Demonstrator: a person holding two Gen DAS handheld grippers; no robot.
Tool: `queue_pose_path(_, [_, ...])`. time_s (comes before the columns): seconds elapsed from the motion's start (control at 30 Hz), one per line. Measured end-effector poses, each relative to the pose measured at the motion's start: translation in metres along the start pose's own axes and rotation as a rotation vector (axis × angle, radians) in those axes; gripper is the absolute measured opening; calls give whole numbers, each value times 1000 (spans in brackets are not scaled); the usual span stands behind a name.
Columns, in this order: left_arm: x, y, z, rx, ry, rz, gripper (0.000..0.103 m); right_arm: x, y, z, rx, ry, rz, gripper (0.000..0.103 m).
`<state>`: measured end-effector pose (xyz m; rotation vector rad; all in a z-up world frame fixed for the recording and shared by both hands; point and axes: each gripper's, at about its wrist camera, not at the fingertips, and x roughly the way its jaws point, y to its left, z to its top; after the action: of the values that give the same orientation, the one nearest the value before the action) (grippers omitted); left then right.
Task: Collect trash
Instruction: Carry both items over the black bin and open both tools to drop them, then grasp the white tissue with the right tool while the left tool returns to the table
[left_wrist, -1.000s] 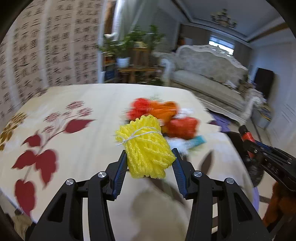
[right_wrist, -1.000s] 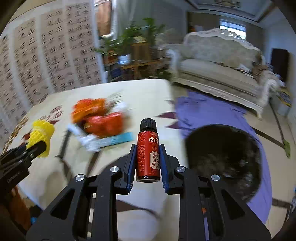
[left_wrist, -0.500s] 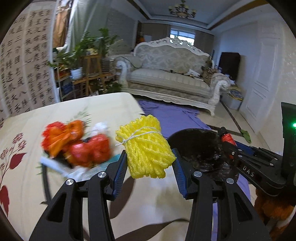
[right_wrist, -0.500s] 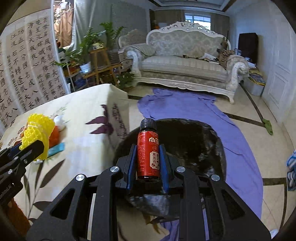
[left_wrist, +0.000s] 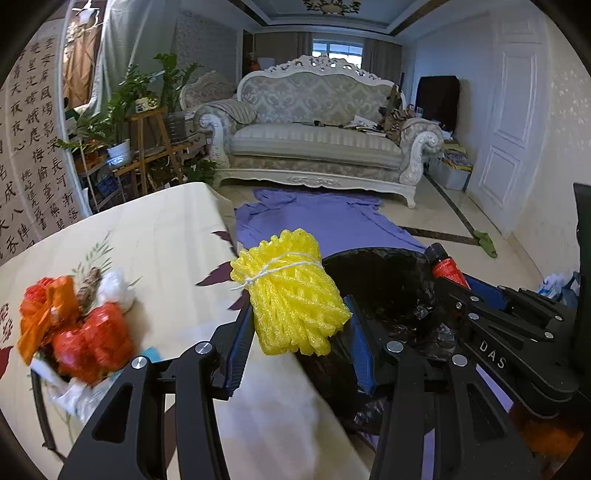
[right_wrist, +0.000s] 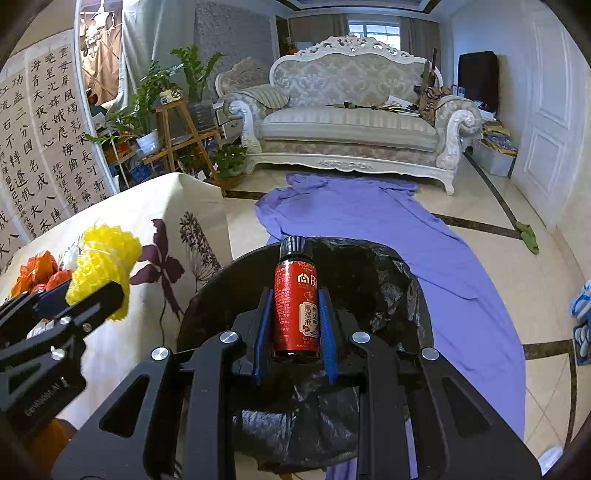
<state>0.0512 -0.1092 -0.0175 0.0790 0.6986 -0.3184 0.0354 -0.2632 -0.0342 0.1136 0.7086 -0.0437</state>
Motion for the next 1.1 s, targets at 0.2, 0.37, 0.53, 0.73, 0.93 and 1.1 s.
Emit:
queue_pose_path(0.2, [15,-10,3,34,7,2,48,11,-8,4,14,3,-6,24])
queue_pose_path(0.37, [23,-1,4,10,35,8,68,16,-17,5,36,-3,-22,37])
queue_pose_path(0.53, [18,3,4,-13,23,14,76,13,-20,7,45,-9,-39,44])
queue_pose_path(0.73, [7,8,2,-39,15,28,77,3,-17,5,47,-32,-57,60])
queue_pose_path(0.93, [-11,25,-6,-70,13,68,77,-3,-3,0,43,-16,-15,64])
queue_pose_path(1.1, [-29,45,-17,-101,19,119,77,-7,18,-5,20,6,23,64])
